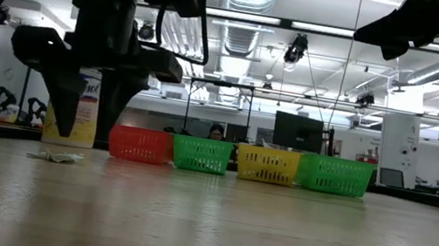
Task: Pick & Place First Aid Supplies
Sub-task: Put the green bandage into the red bin
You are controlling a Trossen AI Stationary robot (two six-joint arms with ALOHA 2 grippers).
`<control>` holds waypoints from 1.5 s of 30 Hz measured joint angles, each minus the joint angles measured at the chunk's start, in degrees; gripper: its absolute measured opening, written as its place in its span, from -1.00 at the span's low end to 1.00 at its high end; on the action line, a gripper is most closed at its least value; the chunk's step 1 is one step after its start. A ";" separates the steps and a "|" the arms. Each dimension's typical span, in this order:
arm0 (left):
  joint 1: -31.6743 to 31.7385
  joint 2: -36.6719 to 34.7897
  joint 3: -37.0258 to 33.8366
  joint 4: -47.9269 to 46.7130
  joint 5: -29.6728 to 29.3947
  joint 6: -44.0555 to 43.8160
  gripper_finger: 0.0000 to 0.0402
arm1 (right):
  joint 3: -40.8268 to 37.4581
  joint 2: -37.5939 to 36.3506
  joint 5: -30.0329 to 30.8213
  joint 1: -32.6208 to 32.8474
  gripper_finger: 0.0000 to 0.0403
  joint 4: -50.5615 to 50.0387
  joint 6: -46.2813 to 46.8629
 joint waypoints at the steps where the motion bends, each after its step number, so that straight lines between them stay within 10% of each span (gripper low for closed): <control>1: -0.14 0.00 0.00 0.06 0.00 0.00 -0.02 | 0.00 0.02 0.00 0.00 -0.74 -0.02 0.04; 30: -0.40 0.00 -6.95 7.13 2.02 -0.13 -0.02 | 0.02 0.02 0.00 0.00 -0.74 -0.02 0.03; 45: -0.39 0.00 -7.06 7.12 2.00 -0.13 -0.33 | 0.01 0.02 0.00 0.00 -0.74 0.00 -0.04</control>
